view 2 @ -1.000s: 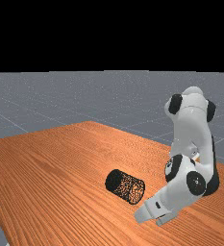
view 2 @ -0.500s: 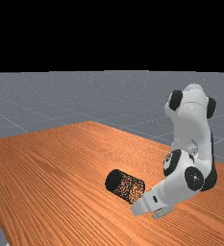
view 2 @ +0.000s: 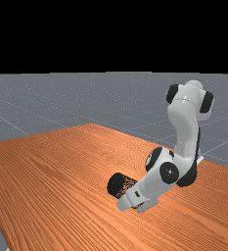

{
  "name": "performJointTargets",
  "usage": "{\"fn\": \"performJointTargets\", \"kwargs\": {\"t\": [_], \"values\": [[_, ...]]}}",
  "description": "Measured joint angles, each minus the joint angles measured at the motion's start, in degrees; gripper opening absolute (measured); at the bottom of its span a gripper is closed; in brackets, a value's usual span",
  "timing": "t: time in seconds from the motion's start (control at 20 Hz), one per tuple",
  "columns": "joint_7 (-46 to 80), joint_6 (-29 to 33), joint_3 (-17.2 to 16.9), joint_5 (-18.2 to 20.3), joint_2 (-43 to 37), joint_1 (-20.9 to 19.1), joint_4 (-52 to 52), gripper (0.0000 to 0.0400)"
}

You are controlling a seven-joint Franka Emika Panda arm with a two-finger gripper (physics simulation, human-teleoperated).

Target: Rotate the holder till the hole upward

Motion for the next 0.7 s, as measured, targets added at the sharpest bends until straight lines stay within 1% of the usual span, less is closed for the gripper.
{"fn": "performJointTargets", "kwargs": {"t": [0.05,0.1,0.2,0.3,0.35,0.5,0.55,0.6,0.65,0.7], "values": [[0.18,0.91,-0.25,-0.24,-0.52,-0.22,-1.08,0.0400],[-0.82,0.46,-0.23,-0.17,-0.45,-0.70,-0.95,0.0400],[0.33,3.49,-0.93,-1.02,-2.00,-0.90,-4.17,0.0400],[-2.48,1.93,-0.73,-0.70,-1.60,-2.05,-3.27,0.0400],[-3.10,2.30,-0.89,-0.85,-1.89,-2.53,-3.87,0.0400],[-2.47,5.55,-1.76,-1.80,-3.50,-3.21,-7.23,0.0400],[-1.69,6.88,-2.12,-2.21,-4.05,-3.19,-8.40,0.0243],[-1.08,8.44,-2.25,-2.39,-4.70,-3.28,-9.65,0.0148],[-1.08,8.60,-2.51,-2.92,-4.74,-3.14,-9.85,0.0092],[-1.18,8.85,-2.56,-3.05,-4.86,-3.19,-10.09,0.0063]]}}
